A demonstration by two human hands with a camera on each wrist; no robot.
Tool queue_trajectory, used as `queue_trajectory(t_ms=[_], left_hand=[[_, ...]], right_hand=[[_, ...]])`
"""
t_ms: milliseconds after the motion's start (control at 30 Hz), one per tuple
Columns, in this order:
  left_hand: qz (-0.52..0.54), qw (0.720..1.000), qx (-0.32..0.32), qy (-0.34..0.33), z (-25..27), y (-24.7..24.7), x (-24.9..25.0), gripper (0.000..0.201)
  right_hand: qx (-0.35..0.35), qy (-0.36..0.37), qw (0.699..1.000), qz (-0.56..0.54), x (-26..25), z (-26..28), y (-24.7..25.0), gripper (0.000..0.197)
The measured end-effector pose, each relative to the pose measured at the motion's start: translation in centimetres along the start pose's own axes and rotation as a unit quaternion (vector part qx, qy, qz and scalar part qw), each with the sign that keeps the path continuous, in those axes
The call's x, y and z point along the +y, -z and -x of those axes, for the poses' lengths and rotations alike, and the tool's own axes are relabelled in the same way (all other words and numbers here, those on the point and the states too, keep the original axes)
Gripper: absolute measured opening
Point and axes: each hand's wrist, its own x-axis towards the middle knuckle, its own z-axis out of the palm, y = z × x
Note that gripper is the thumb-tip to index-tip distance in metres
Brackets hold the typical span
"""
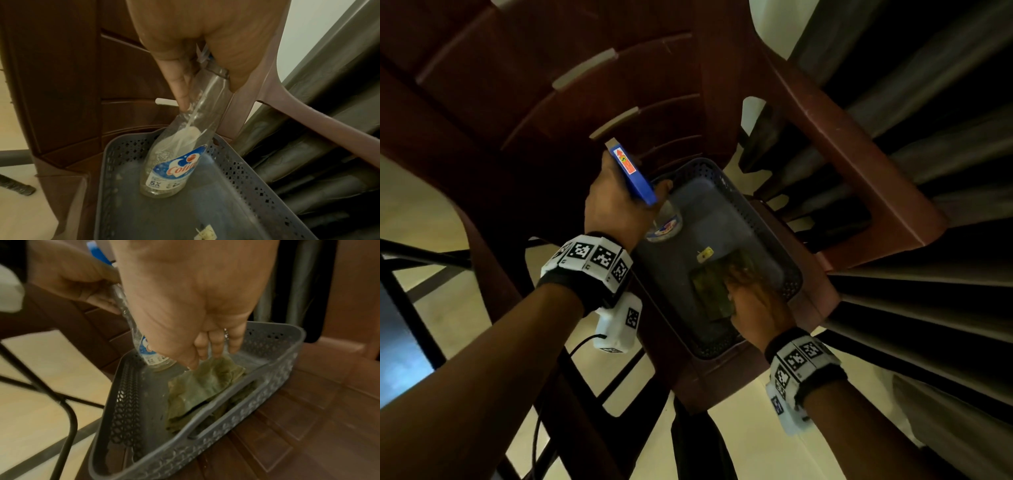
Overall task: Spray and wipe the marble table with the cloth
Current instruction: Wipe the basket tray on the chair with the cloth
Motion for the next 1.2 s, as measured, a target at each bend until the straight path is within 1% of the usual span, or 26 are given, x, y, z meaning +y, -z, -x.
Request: queue_trajectory(t_ms=[133, 233, 300, 400, 467, 633, 767, 867, 933, 1067, 1200], left_hand=[[0.002, 1.000, 0.014, 0.018, 0.4, -0.2, 0.7, 0.072], [0.011, 0.999, 0.019, 0.025, 0.6, -0.4, 0.7, 0.076], [0.020, 0.999, 0.018, 0.027, 0.6, -0.5, 0.8, 0.078], [0.030, 0.999, 0.009, 0.030, 0.5, -0.7, 1.0, 0.084], [0.039, 0.999, 0.004, 0.029, 0.4, -0.9, 1.4, 0.086], [0.048, 0.999, -0.015, 0.017, 0.5, -1.6, 2.5, 0.075], [0.056, 0.998, -0.022, 0.005, 0.7, -2.3, 2.7, 0.083], [0.051, 0.999, -0.014, 0.011, 0.7, -2.5, 2.5, 0.097], [0.058, 0.998, -0.021, 0.018, 0.9, -2.4, 2.2, 0.100], [0.079, 0.996, -0.039, 0.023, 1.5, -1.8, 1.8, 0.088], [0.078, 0.994, -0.049, 0.050, 1.8, -1.3, 1.7, 0.076]], right_hand=[[-0.064, -0.028, 0.997, 0.036, -0.7, -1.0, -0.4, 0.057], [-0.110, -0.031, 0.991, 0.064, -0.9, -1.7, -0.6, 0.052], [-0.119, -0.030, 0.990, 0.076, -0.6, -2.0, -1.0, 0.049], [-0.126, -0.035, 0.989, 0.064, -0.2, -2.6, -1.7, 0.048], [-0.135, -0.022, 0.988, 0.069, 0.0, -2.6, -2.0, 0.047], [-0.140, 0.008, 0.986, 0.093, 0.0, -2.1, -2.3, 0.045], [-0.151, 0.014, 0.985, 0.082, 0.0, -1.8, -2.2, 0.044], [-0.159, 0.016, 0.983, 0.085, -0.1, -1.8, -2.1, 0.045], [-0.160, 0.012, 0.984, 0.080, -0.2, -1.7, -1.9, 0.046], [-0.159, -0.004, 0.985, 0.058, -0.6, -1.2, -1.3, 0.054], [-0.109, -0.010, 0.993, 0.034, -0.9, -0.5, -1.1, 0.054]])
